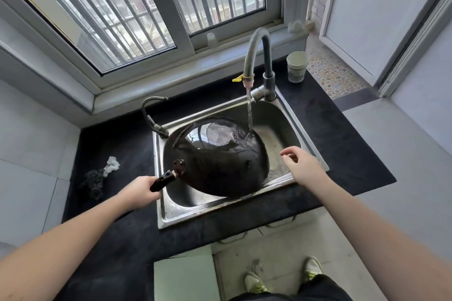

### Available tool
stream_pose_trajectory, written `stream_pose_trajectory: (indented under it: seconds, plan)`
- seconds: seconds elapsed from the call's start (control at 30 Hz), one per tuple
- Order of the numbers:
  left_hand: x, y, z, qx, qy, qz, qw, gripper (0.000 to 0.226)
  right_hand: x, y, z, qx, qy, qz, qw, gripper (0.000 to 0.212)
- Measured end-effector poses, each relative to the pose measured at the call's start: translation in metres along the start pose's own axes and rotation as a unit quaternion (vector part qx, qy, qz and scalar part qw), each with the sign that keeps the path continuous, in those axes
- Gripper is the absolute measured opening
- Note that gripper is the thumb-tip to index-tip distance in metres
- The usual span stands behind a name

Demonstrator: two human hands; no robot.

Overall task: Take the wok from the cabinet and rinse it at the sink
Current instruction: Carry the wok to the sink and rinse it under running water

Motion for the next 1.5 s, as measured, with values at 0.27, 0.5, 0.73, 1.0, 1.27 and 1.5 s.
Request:
stream_pose_trajectory:
  seconds: [0.27,0.5,0.73,1.0,1.27,1.5]
  plan:
    - [-0.012,0.02,-0.011,-0.074,-0.028,0.006,0.997,0.011,-0.006,0.011,0.008,-0.012,-0.006,-0.012,1.0,0.014]
    - [-0.023,0.036,-0.012,-0.169,-0.038,0.026,0.985,0.007,-0.012,0.02,0.025,-0.031,-0.02,-0.022,0.999,0.01]
    - [-0.035,0.068,-0.013,-0.34,-0.057,0.08,0.935,0.02,-0.012,0.021,0.028,-0.029,-0.03,-0.027,0.999,0.012]
    - [-0.051,0.078,-0.042,-0.489,-0.083,0.146,0.856,0.033,0.031,-0.01,0.038,-0.035,-0.052,-0.043,0.997,0.015]
    - [-0.057,0.104,-0.095,-0.587,-0.155,0.166,0.777,0.039,0.099,-0.039,0.045,-0.052,-0.086,-0.021,0.995,0.017]
    - [-0.061,0.11,-0.147,-0.684,-0.176,0.17,0.687,0.051,0.16,-0.024,0.069,-0.078,-0.107,0.034,0.991,0.021]
Point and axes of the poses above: each hand's wrist, its own x-axis towards the middle knuckle, its own y-axis out of the palm, z = x × y, the point moved 7 cm from there along x, towards the middle knuckle, and after that the axes turned 4 degrees about y, right-handed, at the moved point
